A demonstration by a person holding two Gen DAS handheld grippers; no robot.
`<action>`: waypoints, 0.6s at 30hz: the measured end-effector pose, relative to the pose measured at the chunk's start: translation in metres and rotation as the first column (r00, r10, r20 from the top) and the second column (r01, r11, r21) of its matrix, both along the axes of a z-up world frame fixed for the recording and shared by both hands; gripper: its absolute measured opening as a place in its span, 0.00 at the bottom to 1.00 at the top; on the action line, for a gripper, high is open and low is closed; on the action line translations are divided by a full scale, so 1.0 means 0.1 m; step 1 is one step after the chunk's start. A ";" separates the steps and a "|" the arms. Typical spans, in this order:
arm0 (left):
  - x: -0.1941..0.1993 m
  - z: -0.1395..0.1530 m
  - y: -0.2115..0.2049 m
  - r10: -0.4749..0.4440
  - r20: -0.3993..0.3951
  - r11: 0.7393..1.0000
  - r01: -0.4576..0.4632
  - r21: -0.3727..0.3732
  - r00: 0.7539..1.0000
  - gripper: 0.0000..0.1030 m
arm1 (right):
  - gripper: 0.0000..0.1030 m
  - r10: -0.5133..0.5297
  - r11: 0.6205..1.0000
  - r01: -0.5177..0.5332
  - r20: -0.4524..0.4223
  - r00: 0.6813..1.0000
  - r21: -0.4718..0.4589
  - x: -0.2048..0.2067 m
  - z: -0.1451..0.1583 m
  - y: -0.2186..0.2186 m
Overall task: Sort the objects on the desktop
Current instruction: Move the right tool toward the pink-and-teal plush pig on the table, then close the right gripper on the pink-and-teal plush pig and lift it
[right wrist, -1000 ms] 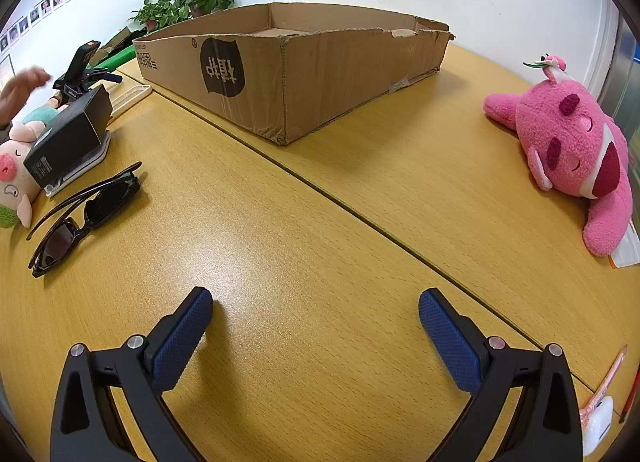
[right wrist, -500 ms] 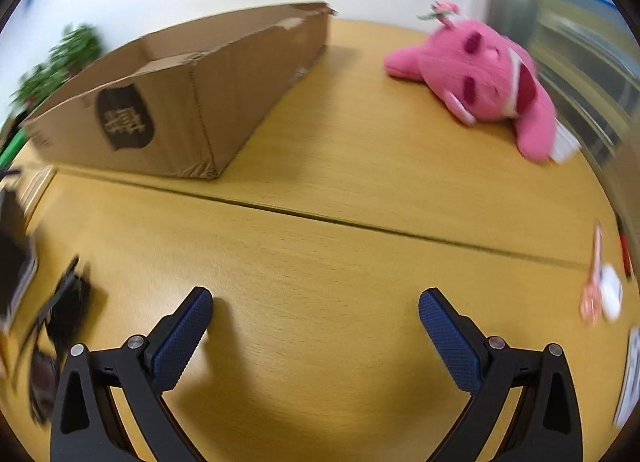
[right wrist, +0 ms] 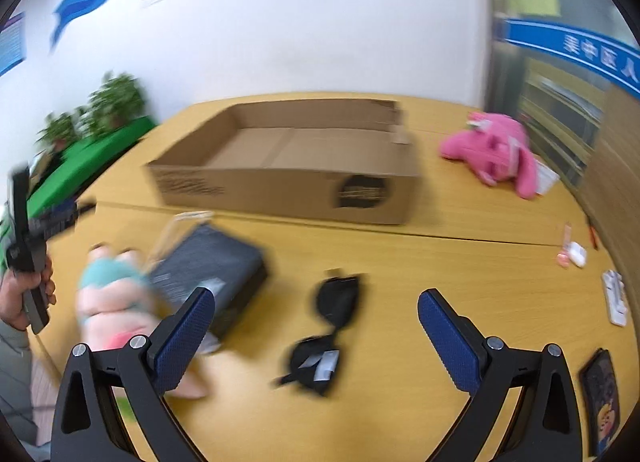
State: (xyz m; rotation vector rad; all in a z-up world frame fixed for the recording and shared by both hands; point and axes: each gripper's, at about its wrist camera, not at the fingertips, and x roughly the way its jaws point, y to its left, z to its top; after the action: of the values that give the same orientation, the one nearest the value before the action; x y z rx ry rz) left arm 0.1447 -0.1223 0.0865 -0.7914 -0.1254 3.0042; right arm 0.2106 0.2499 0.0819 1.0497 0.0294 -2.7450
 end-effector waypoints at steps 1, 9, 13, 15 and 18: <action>0.13 0.09 0.11 -0.050 -0.014 0.998 0.050 0.031 0.999 0.76 | 0.99 0.015 1.000 -0.015 -0.010 1.000 0.003 0.07 0.00 -0.13; 0.67 0.17 0.71 -0.327 -0.029 0.914 0.323 0.247 0.945 0.11 | 0.92 0.081 0.997 -0.082 -0.054 0.995 -0.017 0.42 0.03 -0.50; 0.58 0.05 0.90 -0.309 0.034 0.927 0.293 0.233 0.950 0.87 | 1.00 0.109 0.994 -0.111 -0.093 0.990 -0.015 0.48 0.06 -0.51; 0.61 0.05 0.88 -0.303 0.033 0.930 0.288 0.229 0.952 0.87 | 1.00 0.136 0.990 -0.138 -0.071 0.988 -0.026 0.44 0.00 -0.54; 0.52 -0.03 0.85 -0.302 0.058 0.913 0.272 0.304 0.951 0.87 | 1.00 0.183 0.980 -0.185 -0.030 0.983 -0.070 0.37 -0.12 -0.56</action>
State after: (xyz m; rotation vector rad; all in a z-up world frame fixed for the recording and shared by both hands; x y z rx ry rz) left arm 0.1972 -0.0371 0.0839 -0.8478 -0.4090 2.5866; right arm 0.2480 0.1937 0.0700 0.9454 0.0291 -2.5718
